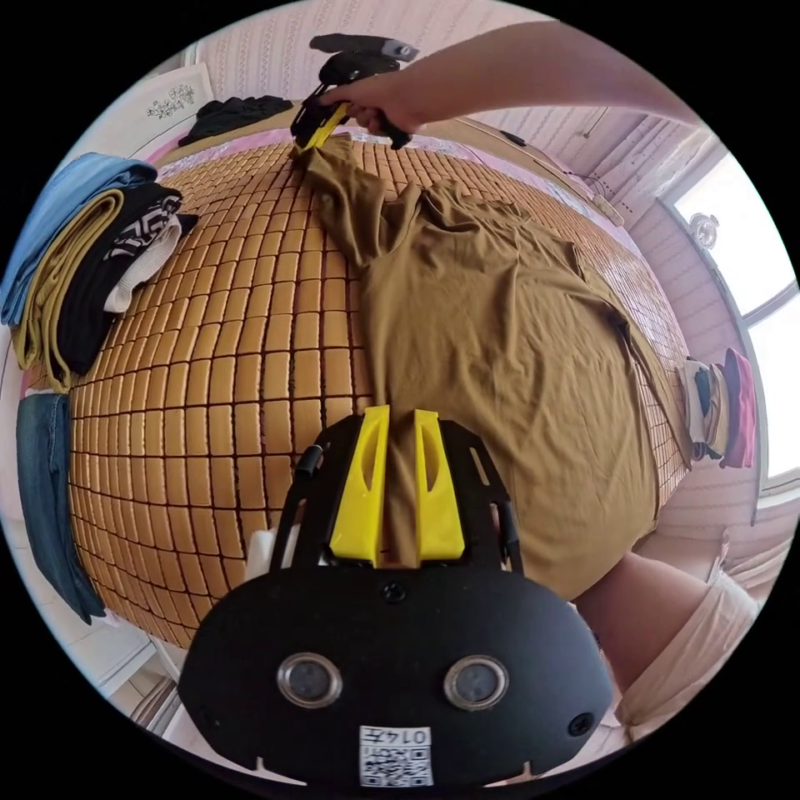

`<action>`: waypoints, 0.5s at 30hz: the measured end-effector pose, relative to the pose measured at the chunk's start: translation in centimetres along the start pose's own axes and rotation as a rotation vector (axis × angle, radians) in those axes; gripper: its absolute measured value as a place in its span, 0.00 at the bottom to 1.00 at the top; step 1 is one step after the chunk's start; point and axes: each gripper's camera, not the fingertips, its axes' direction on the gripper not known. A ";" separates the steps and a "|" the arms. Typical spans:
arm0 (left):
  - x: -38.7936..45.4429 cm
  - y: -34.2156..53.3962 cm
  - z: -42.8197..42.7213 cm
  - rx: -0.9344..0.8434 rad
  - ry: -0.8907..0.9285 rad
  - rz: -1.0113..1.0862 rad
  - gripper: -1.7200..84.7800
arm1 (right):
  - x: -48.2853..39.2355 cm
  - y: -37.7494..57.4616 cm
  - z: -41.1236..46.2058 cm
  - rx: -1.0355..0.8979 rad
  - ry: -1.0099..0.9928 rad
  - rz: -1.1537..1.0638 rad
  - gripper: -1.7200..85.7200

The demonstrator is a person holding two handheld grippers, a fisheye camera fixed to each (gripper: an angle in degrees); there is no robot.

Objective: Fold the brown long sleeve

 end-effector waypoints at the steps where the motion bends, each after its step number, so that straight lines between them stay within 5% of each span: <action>1: -0.1 0.0 -0.8 0.001 0.010 -0.015 0.09 | -0.6 0.4 -1.6 0.039 -0.072 -0.084 0.02; 8: -1.1 0.1 -7.5 0.012 0.130 -0.070 0.09 | -7.9 7.4 -11.9 -0.056 -0.462 -0.919 0.02; 11: -1.8 1.8 -11.6 0.048 0.091 -0.077 0.09 | -9.3 8.7 -12.1 -0.159 -0.487 -0.996 0.06; 15: -2.9 3.8 -15.6 0.025 -0.013 -0.075 0.10 | -7.5 7.8 -9.7 -0.179 -0.409 -0.837 0.08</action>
